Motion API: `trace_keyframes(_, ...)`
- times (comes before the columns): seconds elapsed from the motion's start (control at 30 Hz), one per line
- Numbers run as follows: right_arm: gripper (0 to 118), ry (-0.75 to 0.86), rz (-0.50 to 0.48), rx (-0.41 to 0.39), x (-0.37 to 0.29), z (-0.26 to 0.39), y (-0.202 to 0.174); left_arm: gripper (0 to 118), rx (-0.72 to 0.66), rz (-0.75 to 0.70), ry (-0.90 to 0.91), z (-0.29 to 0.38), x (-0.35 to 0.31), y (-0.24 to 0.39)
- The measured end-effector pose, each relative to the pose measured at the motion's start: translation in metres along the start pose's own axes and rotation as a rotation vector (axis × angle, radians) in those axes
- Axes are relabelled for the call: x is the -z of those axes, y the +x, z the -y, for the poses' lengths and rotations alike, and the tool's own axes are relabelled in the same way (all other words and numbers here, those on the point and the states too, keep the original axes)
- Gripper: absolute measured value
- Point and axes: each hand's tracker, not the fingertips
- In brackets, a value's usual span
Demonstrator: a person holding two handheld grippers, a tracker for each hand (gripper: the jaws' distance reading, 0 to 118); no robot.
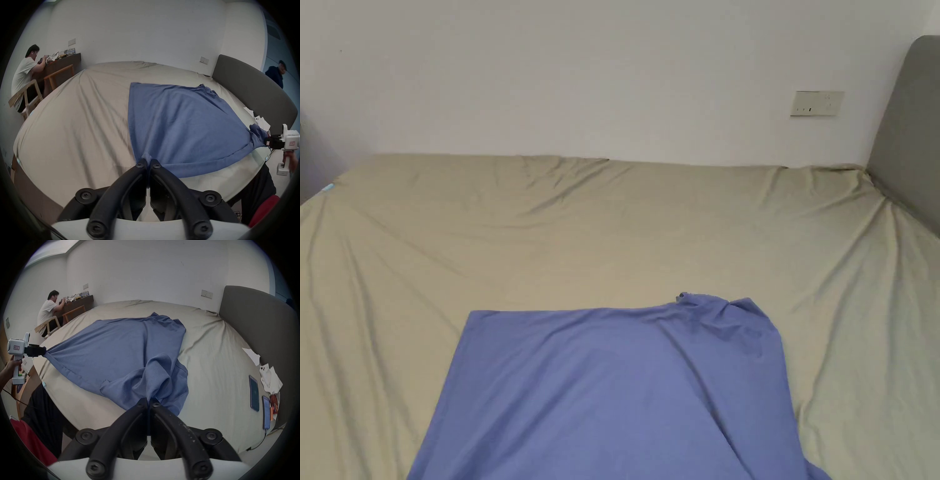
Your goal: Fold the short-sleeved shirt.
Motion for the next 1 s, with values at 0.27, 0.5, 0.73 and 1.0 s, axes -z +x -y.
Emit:
trace_keyframes(0.27,3,-0.094,0.029,0.001,0.024,0.017,0.003,3,-0.003,-0.025,-0.083,0.025,0.015,0.003)
trace_keyframes(0.5,101,-0.07,0.064,0.082,-0.002,-0.002,0.014,118,-0.201,0.118,0.003,0.008,-0.011,-0.006)
trace_keyframes(0.73,118,0.497,0.125,0.12,-0.112,-0.031,-0.01,115,-0.114,0.118,0.419,-0.029,-0.116,0.046)
trace_keyframes(1.0,0,0.594,0.214,0.066,-0.15,-0.015,-0.059,0,0.044,0.038,0.515,-0.013,-0.148,0.11)
